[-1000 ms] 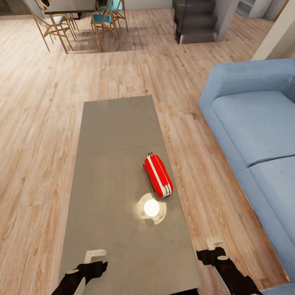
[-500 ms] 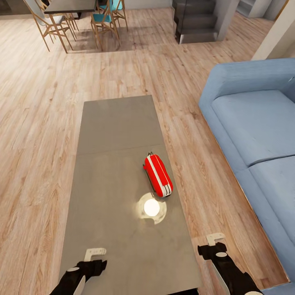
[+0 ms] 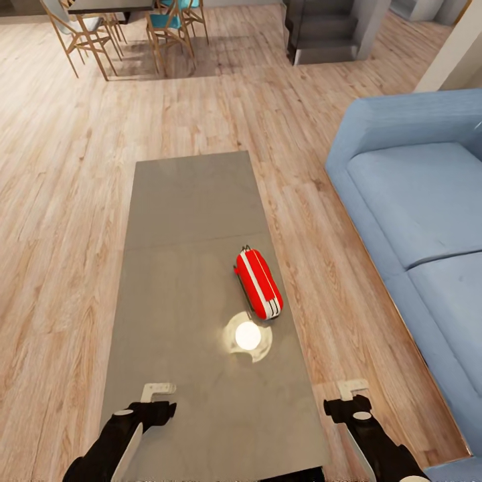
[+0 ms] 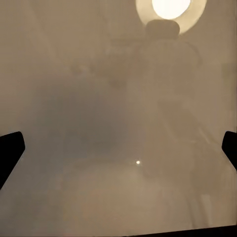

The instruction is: Turn on the radio receiver that's on the table in the living room.

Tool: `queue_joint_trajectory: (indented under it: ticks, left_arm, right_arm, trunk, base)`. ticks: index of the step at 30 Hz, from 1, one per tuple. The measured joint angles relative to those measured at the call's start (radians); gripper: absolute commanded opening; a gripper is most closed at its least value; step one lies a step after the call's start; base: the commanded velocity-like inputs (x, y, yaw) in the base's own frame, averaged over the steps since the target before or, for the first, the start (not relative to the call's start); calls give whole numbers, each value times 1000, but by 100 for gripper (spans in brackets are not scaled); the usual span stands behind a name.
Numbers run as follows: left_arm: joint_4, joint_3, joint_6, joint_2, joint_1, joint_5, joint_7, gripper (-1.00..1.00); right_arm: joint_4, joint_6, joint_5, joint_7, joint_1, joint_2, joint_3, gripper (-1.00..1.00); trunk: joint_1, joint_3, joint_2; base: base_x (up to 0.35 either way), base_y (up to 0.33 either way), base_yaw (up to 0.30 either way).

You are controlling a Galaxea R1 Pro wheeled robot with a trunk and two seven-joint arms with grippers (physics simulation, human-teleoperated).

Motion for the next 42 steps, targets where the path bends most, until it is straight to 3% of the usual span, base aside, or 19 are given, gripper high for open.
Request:
queue_joint_trajectory:
  ticks: [17, 28, 36, 42]
  left_arm:
    - [-11, 0, 4, 0, -5, -1, 0, 100]
    - [-14, 0, 0, 0, -5, -1, -3, 100]
    - [-62, 0, 3, 2, -4, 1, -6, 100]
    - [-64, 0, 3, 5, -4, 2, -6, 100]
  right_arm:
    - [-35, 1, 2, -40, 0, 3, 5, 100]
    - [-37, 0, 4, -61, 0, 1, 12, 100]
    - [-40, 0, 5, -61, 0, 0, 11, 100]
    - [-111, 7, 2, -61, 0, 1, 6, 100]
  trunk:
    - [0, -26, 0]
    - [0, -27, 0]
    - [0, -27, 0]
    - [0, -27, 0]
  base:
    - [0, 0, 0]
    - [0, 0, 0]
    - [0, 0, 0]
    - [0, 0, 0]
